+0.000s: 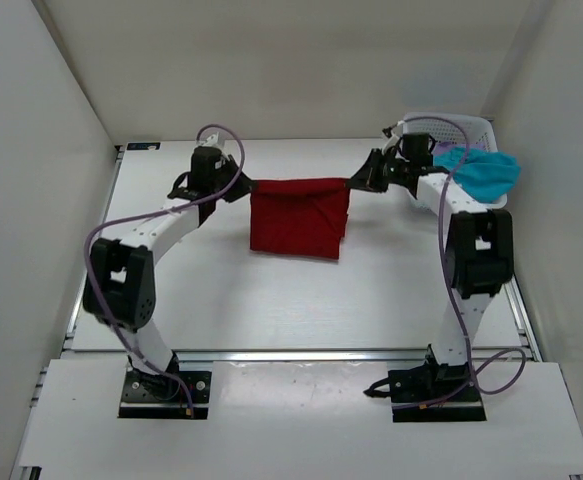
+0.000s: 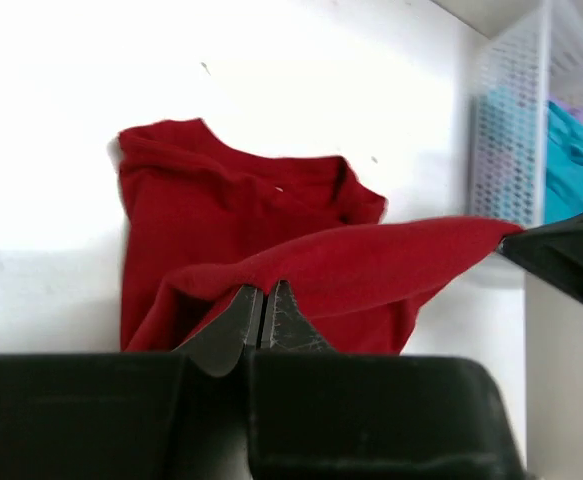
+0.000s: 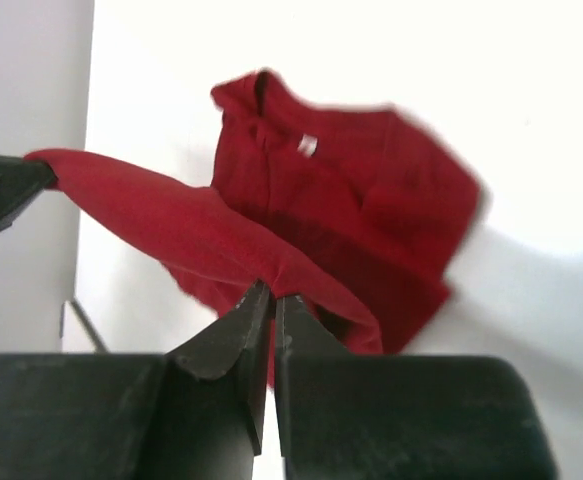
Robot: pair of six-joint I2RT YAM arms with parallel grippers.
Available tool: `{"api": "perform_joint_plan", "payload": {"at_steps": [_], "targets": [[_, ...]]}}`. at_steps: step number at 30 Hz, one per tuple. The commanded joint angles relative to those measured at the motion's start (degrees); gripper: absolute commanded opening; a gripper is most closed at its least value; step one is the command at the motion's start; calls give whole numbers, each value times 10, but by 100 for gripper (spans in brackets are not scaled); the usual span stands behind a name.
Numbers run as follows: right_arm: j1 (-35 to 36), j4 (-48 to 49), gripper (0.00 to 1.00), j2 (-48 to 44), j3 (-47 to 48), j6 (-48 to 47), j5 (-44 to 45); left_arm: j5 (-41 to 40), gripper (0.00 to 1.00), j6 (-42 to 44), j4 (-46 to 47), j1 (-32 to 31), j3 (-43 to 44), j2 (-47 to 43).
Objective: Fold and stack the t-shirts
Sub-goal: Fold the long partially folded tshirt into a neat square
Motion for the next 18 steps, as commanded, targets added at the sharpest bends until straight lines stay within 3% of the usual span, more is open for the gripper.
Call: {"api": "perform_joint_plan", "payload": {"at_steps": [1, 5, 8, 9, 10, 11, 13, 18], "targets": [[5, -41, 0, 71, 93, -24, 23, -29, 0, 13, 0, 12, 55, 61], [10, -58, 0, 121, 166, -28, 55, -31, 4, 18, -11, 19, 100, 124], [16, -84, 5, 153, 223, -24, 72, -26, 26, -1, 13, 30, 104, 143], [19, -92, 13, 161, 242, -25, 78, -16, 47, -6, 31, 38, 95, 138], [21, -97, 31, 164, 256, -21, 85, -12, 58, -9, 54, 44, 83, 130], [22, -101, 39, 162, 262, -23, 86, -13, 68, -9, 57, 49, 80, 121], [27, -101, 54, 146, 264, -23, 99, -19, 75, -7, 58, 64, 63, 101], [46, -91, 63, 51, 199, -42, 142, 51, 89, -4, 98, 96, -31, 70]]}}
